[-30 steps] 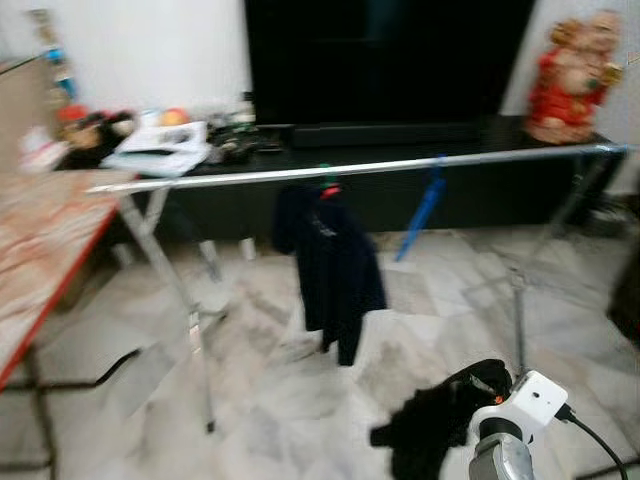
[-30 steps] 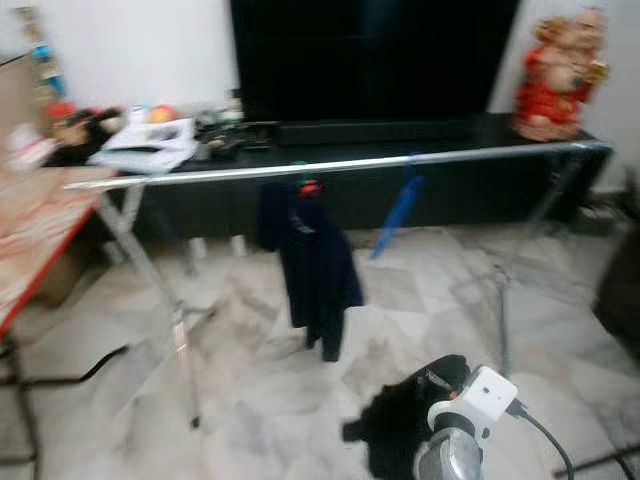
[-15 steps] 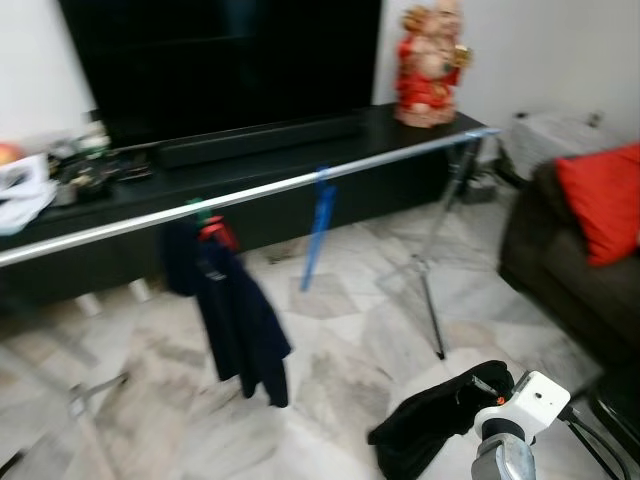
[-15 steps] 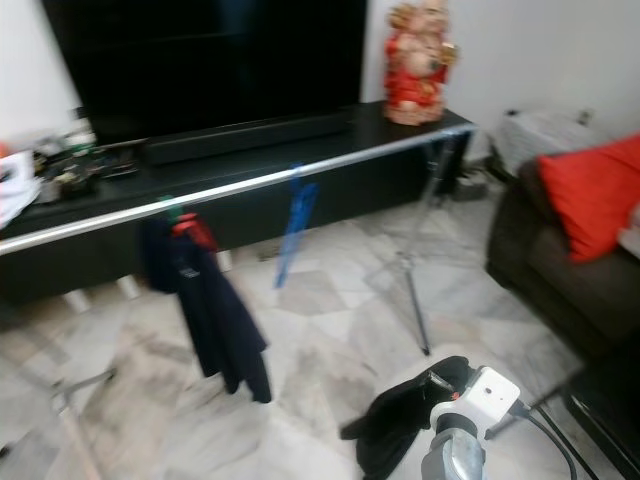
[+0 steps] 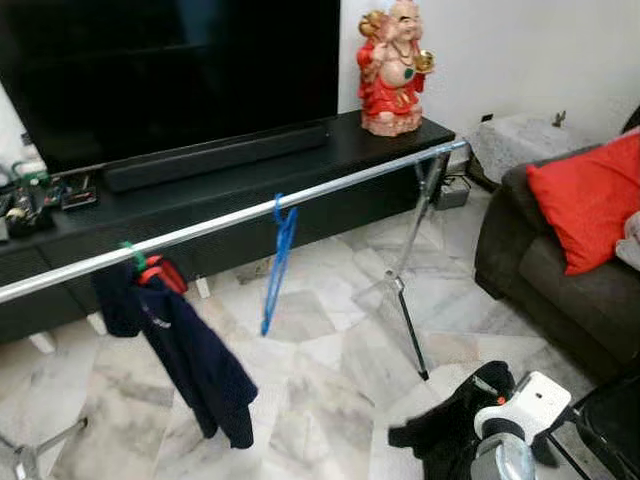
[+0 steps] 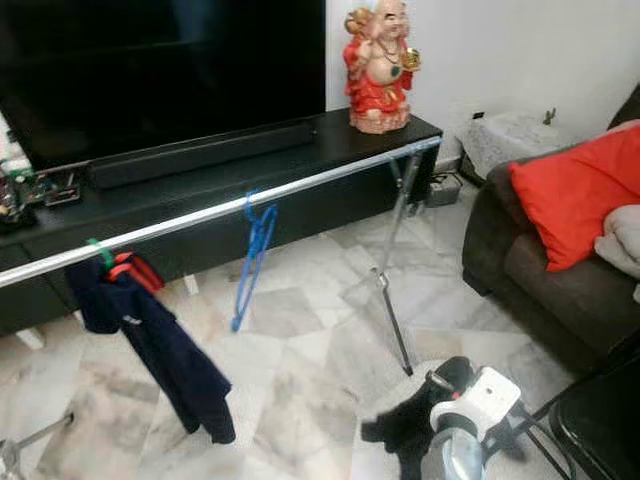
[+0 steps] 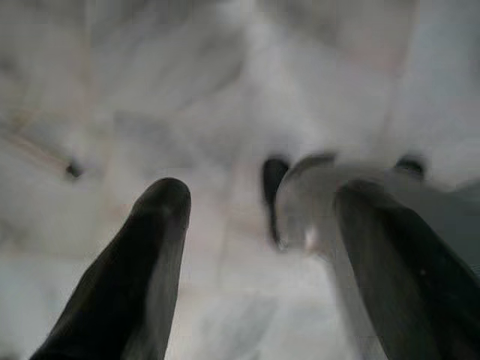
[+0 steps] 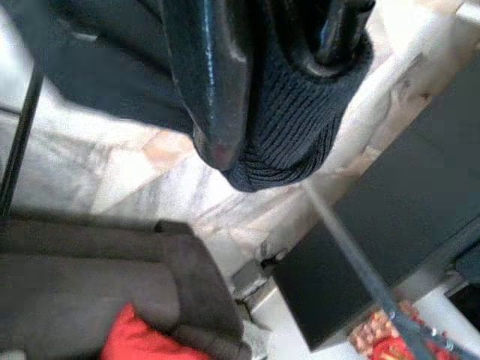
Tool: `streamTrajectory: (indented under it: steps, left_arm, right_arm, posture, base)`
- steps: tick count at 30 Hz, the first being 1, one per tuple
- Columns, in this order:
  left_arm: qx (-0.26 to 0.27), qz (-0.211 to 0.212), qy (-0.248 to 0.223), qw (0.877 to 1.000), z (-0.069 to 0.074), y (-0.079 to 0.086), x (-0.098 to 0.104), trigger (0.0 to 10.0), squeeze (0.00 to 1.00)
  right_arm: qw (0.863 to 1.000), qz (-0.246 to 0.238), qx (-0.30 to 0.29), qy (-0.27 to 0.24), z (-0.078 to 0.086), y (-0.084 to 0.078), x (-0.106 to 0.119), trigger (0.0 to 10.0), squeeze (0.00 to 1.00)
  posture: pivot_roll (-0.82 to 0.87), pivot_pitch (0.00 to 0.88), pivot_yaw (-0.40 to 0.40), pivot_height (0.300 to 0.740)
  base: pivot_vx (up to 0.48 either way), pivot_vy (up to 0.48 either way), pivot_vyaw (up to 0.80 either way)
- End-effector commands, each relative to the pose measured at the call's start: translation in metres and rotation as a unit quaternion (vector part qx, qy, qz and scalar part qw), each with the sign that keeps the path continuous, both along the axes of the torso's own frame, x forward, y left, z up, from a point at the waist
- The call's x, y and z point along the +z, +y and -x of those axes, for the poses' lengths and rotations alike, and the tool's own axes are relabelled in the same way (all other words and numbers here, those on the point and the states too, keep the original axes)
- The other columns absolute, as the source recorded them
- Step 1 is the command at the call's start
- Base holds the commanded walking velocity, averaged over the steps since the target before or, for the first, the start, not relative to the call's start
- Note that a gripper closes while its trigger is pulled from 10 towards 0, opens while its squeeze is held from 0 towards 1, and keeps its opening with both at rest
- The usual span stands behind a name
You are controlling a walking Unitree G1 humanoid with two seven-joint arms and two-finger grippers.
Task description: Hang hanger
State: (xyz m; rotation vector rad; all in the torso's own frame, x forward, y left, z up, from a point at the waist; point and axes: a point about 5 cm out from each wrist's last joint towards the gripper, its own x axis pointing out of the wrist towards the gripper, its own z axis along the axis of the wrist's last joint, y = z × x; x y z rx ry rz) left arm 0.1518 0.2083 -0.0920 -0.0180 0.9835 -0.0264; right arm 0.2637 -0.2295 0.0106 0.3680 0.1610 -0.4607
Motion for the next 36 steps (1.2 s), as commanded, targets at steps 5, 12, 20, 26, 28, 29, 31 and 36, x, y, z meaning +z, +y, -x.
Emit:
streamTrajectory:
  steps: [5,12,20,26,28,29,31,36]
  left_arm:
    - [-0.014,-0.038,-0.038,0.998,-0.001,0.017,0.006,10.0,0.00]
    - [-0.052,-0.095,-0.199,0.974,-0.049,0.026,0.043,10.0,0.00]
    - [-0.068,-0.170,-0.350,0.919,-0.061,0.030,0.095,10.0,0.00]
    - [-0.119,-0.157,-0.469,0.861,-0.062,0.012,0.158,10.0,0.00]
    - [-0.132,-0.155,-0.495,0.845,-0.067,0.007,0.178,10.0,0.00]
    - [-0.135,-0.149,-0.515,0.833,-0.074,0.001,0.199,10.0,0.00]
    - [-0.127,-0.124,-0.520,0.835,-0.082,-0.005,0.210,10.0,0.00]
    - [-0.118,-0.056,-0.496,0.858,-0.100,-0.024,0.209,10.0,0.00]
  right_arm:
    - [1.000,0.001,0.014,-0.022,-0.009,0.009,0.008,10.0,0.00]
    - [1.000,0.003,0.018,-0.021,-0.007,0.010,0.007,10.0,0.00]
    - [0.999,0.006,0.026,-0.018,-0.006,0.012,0.005,10.0,0.00]
    - [0.999,0.010,0.028,-0.017,-0.005,0.011,0.005,10.0,0.00]
    - [0.999,0.011,0.027,-0.016,-0.005,0.010,0.005,10.0,0.00]
    - [0.999,0.011,0.026,-0.016,-0.005,0.009,0.005,10.0,0.00]
    - [0.999,0.011,0.026,-0.015,-0.006,0.009,0.005,10.0,0.00]
    - [1.000,0.009,0.025,-0.015,-0.007,0.012,0.006,10.0,0.00]
  posture:
    - [0.06,0.025,0.017,0.740]
    - [0.05,0.012,0.020,0.740]
    - [0.06,0.000,0.015,0.740]
    - [0.06,0.000,0.015,0.740]
    - [0.06,0.000,0.013,0.740]
    - [0.07,0.002,0.010,0.740]
    - [0.07,0.006,0.011,0.740]
    - [0.06,0.009,0.012,0.740]
  base:
    - [0.000,0.000,0.00]
    - [0.000,0.000,0.00]
    - [0.000,0.000,0.00]
    - [0.000,0.000,0.00]
    - [0.000,0.000,0.00]
    - [0.000,0.000,0.00]
    - [0.000,0.000,0.00]
    - [0.000,0.000,0.00]
